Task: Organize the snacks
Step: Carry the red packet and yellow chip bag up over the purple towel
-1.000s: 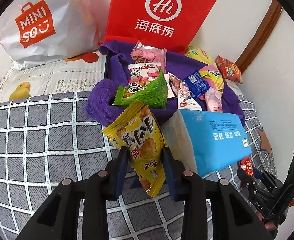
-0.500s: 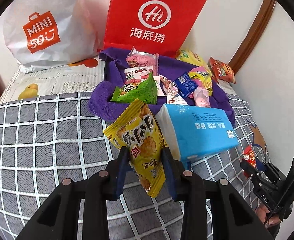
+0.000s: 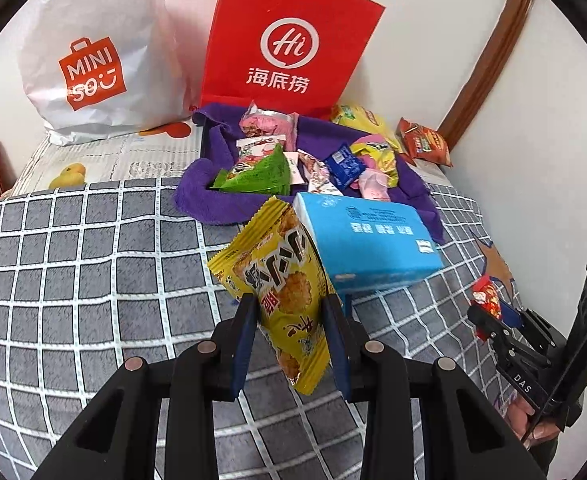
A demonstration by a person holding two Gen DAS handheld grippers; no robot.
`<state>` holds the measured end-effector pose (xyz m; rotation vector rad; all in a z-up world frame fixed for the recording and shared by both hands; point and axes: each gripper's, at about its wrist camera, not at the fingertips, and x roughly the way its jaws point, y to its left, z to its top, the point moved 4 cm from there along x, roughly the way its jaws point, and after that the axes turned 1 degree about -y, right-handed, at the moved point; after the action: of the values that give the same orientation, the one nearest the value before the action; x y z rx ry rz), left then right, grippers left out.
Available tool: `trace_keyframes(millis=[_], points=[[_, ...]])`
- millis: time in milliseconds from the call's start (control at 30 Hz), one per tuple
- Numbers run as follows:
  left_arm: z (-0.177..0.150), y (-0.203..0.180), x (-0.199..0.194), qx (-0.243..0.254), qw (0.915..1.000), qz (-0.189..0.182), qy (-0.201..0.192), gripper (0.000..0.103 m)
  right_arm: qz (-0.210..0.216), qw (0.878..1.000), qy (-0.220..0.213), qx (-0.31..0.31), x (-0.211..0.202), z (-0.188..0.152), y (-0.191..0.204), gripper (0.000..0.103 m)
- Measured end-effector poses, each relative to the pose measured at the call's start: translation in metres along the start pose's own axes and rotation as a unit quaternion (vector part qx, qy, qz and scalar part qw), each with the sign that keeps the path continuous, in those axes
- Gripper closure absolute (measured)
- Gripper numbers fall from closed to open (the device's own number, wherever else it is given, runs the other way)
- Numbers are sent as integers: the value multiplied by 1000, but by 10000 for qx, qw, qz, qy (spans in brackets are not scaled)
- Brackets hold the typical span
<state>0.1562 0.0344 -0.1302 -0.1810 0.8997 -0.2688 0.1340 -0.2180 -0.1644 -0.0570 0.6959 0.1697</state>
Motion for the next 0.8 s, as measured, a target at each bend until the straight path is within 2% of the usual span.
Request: trace_keyframes(millis=[333, 800], points=[[-4, -26, -14, 115, 9998, -175, -32, 71, 145, 9999, -89, 29, -21, 9, 10, 64], [26, -64, -19, 306, 9990, -317, -53, 71, 191, 9993, -312, 14, -37, 56, 13, 64]])
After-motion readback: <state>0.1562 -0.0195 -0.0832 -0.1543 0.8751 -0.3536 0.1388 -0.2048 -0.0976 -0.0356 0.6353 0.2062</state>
